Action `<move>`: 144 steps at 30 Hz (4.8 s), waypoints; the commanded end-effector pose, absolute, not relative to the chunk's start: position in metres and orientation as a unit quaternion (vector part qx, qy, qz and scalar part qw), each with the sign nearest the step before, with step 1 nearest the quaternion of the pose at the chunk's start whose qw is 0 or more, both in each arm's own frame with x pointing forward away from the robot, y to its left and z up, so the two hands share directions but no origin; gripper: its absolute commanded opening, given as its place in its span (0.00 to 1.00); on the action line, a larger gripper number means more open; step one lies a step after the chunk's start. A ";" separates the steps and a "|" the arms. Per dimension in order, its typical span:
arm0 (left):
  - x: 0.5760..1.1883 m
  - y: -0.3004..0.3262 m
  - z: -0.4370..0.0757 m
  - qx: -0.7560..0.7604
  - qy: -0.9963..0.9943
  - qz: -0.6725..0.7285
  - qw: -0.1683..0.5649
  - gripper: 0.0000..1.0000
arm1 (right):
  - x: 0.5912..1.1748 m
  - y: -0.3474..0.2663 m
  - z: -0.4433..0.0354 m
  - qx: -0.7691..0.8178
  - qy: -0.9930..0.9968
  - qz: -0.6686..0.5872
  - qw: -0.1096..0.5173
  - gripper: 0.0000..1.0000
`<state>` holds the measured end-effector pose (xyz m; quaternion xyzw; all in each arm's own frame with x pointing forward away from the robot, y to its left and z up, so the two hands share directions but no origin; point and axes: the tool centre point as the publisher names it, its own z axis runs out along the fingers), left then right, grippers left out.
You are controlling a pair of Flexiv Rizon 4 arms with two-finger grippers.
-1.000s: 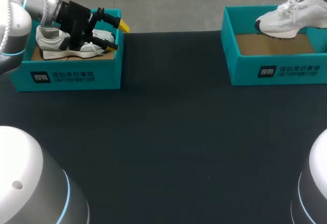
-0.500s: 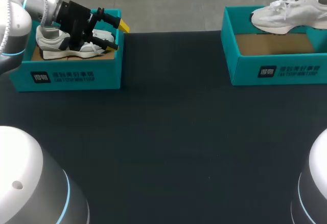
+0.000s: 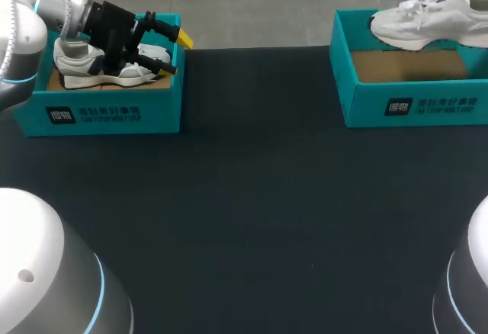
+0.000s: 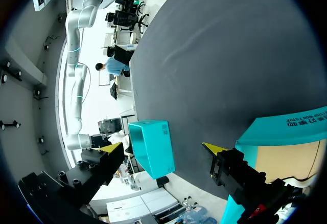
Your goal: Take the shoe out of the shoebox, open the shoe tongue, remove and reinsert the insole, then place the shoe into the shoebox
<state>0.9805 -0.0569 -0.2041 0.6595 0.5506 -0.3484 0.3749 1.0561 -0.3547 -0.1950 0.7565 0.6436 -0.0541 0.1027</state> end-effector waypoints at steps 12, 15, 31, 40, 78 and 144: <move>0.980 -0.056 -0.204 0.660 0.551 -0.348 0.374 1.00 | 1.064 -0.358 -0.260 0.739 0.658 -0.042 0.138 0.00; 0.980 -0.056 -0.204 0.660 0.551 -0.348 0.374 1.00 | 1.064 -0.359 -0.273 0.738 0.661 -0.045 0.131 0.00; 0.980 -0.056 -0.204 0.660 0.551 -0.348 0.374 1.00 | 1.064 -0.370 -0.341 0.752 0.645 -0.074 0.117 0.00; 0.980 -0.056 -0.204 0.660 0.551 -0.348 0.374 1.00 | 1.066 -0.370 -0.360 0.755 0.638 -0.083 0.127 0.00; 0.980 -0.056 -0.204 0.660 0.551 -0.348 0.374 1.00 | 1.010 -0.315 -0.247 0.754 0.648 -0.021 0.107 1.00; 1.054 0.107 -0.197 0.718 0.662 -0.112 0.183 1.00 | 0.936 -0.277 -0.201 0.738 0.672 0.022 0.059 1.00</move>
